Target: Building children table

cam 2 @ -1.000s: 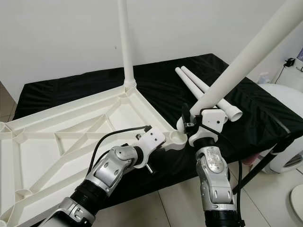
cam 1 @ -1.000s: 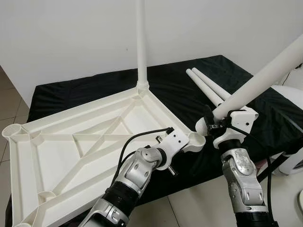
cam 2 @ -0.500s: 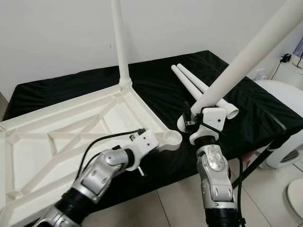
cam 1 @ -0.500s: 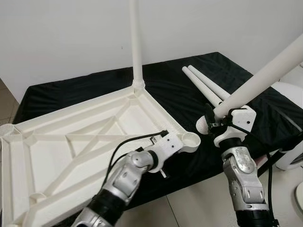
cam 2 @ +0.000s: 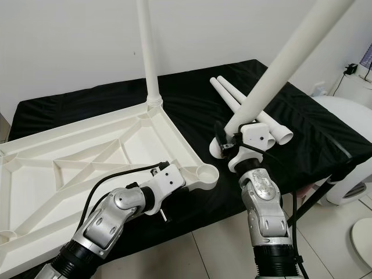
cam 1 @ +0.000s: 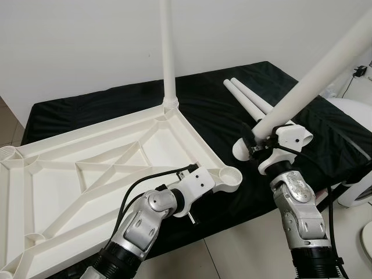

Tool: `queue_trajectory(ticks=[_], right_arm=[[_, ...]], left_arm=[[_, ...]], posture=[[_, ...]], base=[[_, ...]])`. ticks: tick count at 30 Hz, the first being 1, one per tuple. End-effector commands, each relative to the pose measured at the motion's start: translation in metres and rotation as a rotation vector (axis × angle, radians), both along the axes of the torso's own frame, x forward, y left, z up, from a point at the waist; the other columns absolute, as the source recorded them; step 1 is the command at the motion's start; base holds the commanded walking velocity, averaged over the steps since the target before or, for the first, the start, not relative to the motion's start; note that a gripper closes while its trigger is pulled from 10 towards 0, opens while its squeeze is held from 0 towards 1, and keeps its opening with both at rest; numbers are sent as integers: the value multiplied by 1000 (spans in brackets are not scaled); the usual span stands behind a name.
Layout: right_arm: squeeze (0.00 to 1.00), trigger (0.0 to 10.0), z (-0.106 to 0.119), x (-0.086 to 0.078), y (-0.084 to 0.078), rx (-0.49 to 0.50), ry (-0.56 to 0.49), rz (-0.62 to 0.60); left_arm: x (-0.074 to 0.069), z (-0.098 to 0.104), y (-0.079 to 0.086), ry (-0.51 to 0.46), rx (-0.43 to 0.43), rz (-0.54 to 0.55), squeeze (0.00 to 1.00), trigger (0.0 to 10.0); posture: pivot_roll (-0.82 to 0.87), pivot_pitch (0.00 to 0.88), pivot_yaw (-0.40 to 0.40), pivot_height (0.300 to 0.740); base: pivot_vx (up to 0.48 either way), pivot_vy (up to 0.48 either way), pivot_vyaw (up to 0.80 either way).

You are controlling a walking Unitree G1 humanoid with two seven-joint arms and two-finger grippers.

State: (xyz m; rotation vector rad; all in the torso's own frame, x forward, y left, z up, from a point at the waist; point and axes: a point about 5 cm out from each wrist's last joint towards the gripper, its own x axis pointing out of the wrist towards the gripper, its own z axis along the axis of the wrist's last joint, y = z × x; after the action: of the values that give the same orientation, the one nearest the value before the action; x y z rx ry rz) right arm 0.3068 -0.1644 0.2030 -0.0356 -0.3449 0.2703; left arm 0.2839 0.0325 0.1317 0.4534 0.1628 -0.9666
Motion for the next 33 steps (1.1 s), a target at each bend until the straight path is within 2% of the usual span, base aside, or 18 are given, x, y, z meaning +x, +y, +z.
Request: queue_trajectory(ticks=[1, 8, 13, 14, 15, 18, 19, 20, 21, 25, 33], right_arm=[[0, 10000, 0, 2, 5, -15, 14, 36], [0, 10000, -5, 4, 12, -30, 57, 110], [0, 10000, -5, 4, 14, -36, 61, 127], [0, 10000, -5, 4, 14, -37, 62, 129], [0, 10000, -5, 4, 14, -37, 62, 130], [0, 10000, -5, 4, 14, -38, 63, 133], [0, 10000, -5, 4, 14, -39, 63, 134], [0, 10000, -5, 4, 14, -39, 63, 134], [0, 10000, -5, 4, 14, -38, 63, 136], [0, 10000, -4, 4, 14, -37, 61, 138], [0, 10000, -2, 5, 15, -33, 56, 141]], left_arm=[[2, -4, 14, 6, 1, 71, 0, 10000], [9, -2, 22, 18, -42, 177, 0, 10000], [8, -4, 23, 37, -30, 175, 0, 10000], [7, -5, 23, 51, -33, 164, 769, 10000], [6, -4, 23, 54, -34, 155, 1000, 10000], [5, -3, 24, 41, -9, 135, 1000, 10000], [5, -2, 24, 36, -1, 132, 765, 10000], [5, -2, 24, 36, -1, 132, 765, 10000], [5, -1, 23, 29, 6, 119, 0, 10000], [3, 5, 17, 18, -6, 68, 0, 10000], [-1, 4, 5, 29, 2, 34, 0, 10000]], posture=[[-115, 56, 39, 740], [-116, 66, 33, 740], [-117, 69, 34, 740], [-117, 69, 34, 740], [-117, 69, 34, 740], [-118, 73, 36, 740], [-118, 73, 36, 740], [-118, 73, 36, 740], [-118, 73, 36, 740], [-120, 73, 38, 740], [-125, 76, 38, 740]], base=[[0, 0, 0], [0, 0, 0], [0, 0, 0], [0, 0, 0], [0, 0, 0], [0, 0, 0], [0, 0, 0], [0, 0, 0], [0, 0, 0], [0, 0, 0], [0, 0, 0]])
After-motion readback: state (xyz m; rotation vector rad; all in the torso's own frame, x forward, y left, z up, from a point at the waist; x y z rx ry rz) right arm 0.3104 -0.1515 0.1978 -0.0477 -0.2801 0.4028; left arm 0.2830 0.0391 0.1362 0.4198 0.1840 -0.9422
